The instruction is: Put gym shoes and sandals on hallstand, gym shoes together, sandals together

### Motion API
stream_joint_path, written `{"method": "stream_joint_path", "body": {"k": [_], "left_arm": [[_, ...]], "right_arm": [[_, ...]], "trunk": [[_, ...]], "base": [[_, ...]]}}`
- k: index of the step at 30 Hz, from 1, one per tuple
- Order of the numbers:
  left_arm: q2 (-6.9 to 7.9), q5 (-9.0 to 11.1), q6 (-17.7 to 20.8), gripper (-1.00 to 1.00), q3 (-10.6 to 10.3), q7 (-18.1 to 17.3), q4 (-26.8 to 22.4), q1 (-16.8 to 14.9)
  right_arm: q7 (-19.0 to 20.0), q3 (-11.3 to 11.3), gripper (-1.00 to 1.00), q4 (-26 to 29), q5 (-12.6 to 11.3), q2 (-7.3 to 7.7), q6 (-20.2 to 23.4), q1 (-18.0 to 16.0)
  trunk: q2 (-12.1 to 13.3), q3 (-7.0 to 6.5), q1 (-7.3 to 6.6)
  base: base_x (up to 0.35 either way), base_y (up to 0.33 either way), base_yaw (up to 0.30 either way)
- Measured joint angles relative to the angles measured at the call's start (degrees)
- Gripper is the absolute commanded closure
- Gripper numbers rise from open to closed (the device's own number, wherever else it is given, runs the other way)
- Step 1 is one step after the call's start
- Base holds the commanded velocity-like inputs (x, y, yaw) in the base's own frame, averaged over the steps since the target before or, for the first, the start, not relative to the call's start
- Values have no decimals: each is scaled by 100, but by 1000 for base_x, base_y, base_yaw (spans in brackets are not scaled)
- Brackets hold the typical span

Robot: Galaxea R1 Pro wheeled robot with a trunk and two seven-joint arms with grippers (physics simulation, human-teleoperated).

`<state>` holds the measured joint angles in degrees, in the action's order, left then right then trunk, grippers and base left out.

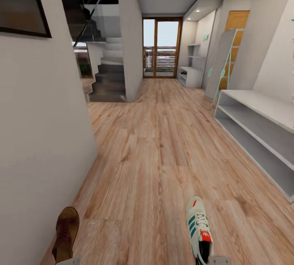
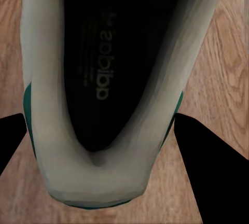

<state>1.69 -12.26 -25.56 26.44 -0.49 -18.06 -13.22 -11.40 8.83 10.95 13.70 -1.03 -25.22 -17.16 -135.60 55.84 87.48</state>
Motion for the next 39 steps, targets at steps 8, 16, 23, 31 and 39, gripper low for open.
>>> {"method": "stream_joint_path", "body": {"k": [8, 16, 23, 31, 39], "left_arm": [[0, 1, -4, 100, 0, 0, 0, 0], [0, 2, -7, 100, 0, 0, 0, 0], [3, -2, 1, 100, -7, 0, -1, 1], [12, -4, 2, 100, -16, 0, 8, 1], [10, -11, 2, 100, -18, 0, 8, 1]], "right_arm": [[0, -6, 100, -2, 6, 2, -9, 1], [1, -8, 100, -15, 10, 1, -136, -2], [3, -8, 100, -7, 11, -6, -158, -2], [-4, 10, 100, 2138, -25, -34, 369, -9], [-11, -44, 100, 3787, -10, -418, 2423, -10]], "trunk": [[0, -54, 0], [0, -114, 0], [0, -138, 0], [1, -141, 0], [0, -141, 0]], "base": [[339, 0, -194], [339, 0, -194], [339, 0, -69], [339, 0, -5], [339, 0, 0]]}}
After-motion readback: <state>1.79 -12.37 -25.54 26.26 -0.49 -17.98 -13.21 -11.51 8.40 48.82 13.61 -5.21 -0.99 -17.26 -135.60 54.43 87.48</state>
